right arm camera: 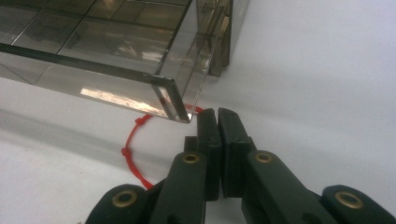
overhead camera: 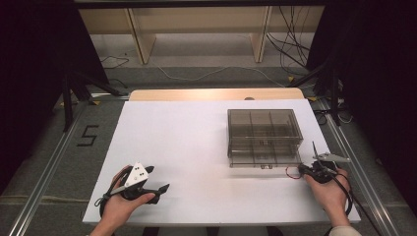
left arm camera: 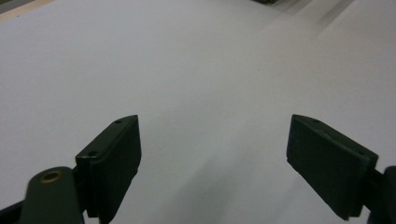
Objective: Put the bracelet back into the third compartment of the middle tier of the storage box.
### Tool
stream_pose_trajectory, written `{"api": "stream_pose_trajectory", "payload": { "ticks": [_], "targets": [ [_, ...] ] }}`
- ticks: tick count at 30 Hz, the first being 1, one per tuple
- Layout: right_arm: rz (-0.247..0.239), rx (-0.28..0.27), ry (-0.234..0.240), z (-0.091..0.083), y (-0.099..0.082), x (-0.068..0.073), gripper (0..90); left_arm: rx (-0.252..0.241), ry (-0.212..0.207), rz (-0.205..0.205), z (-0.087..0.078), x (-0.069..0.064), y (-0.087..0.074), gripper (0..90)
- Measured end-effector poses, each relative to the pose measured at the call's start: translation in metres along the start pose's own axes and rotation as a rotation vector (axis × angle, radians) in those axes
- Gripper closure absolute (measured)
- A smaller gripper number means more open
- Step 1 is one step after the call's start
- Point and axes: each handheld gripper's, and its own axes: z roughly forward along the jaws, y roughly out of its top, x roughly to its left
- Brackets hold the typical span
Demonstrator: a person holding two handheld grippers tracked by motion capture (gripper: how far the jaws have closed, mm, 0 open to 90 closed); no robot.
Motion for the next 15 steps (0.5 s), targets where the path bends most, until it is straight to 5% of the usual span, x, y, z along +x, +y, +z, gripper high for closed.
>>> {"api": "stream_pose_trajectory", "payload": {
  "ticks": [15],
  "targets": [
    [0.056,-0.029,0.001,-0.0004,-0.0025,-0.0016,89.5,0.001,0.002,0.004,-0.0003,-0.0001,0.0004,18.0]
  ]
}}
